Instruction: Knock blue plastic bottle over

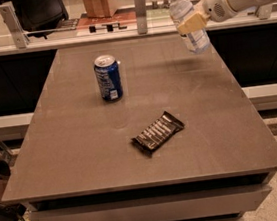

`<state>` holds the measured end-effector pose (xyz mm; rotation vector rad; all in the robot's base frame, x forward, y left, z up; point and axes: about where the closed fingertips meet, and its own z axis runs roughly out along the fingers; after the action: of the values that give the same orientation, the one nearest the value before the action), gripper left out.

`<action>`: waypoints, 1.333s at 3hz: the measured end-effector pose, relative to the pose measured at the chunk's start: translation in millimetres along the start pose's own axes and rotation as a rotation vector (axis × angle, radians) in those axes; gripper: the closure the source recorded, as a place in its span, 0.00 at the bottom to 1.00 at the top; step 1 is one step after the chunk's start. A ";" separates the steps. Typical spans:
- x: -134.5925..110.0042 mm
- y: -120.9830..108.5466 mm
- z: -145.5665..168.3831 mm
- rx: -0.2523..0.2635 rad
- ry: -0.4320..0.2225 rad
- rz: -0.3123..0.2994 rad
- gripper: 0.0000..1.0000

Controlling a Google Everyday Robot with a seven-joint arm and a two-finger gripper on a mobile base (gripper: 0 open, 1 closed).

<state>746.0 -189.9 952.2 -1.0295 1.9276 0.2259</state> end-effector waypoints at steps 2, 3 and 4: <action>11.6 17.3 13.0 -0.118 0.142 -0.048 1.00; 22.1 28.6 28.1 -0.190 0.197 -0.048 1.00; 31.4 48.4 55.4 -0.296 0.239 -0.048 1.00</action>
Offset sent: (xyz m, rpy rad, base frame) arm -0.0065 0.0091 -0.0247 -0.1635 0.2116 0.1329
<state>738.1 -148.0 884.5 -1.3474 2.1231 0.3837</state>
